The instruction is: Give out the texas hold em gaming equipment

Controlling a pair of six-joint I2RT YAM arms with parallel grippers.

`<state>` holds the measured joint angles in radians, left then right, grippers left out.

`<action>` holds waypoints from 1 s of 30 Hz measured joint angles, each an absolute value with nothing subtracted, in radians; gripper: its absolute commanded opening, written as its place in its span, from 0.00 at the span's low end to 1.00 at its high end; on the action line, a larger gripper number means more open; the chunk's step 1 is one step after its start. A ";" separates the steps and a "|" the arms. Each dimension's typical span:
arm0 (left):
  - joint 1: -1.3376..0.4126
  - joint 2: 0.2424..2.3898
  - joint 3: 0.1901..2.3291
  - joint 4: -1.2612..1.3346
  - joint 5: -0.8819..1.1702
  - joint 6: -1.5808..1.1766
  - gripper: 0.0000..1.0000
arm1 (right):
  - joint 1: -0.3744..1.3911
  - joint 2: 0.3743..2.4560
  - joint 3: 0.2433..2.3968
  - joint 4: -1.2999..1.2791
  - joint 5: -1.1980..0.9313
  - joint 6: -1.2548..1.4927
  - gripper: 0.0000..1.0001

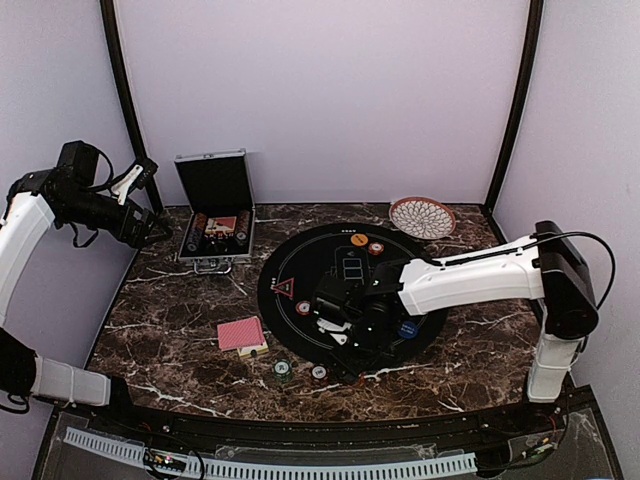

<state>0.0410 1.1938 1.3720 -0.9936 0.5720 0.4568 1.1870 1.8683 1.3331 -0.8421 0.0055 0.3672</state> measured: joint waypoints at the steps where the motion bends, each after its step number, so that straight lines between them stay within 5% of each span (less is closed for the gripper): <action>1: 0.041 1.194 1.372 -0.994 0.572 0.457 0.99 | 1.187 1.869 1.331 -0.838 0.001 0.367 0.70; 30: 0.041 1.194 1.372 -0.994 0.572 0.457 0.99 | 1.187 1.883 1.293 -0.809 -0.020 0.360 0.52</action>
<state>0.0410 1.1938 1.3724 -0.9939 0.5716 0.4568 1.1870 1.8832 1.2930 -0.8093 -0.0200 0.3603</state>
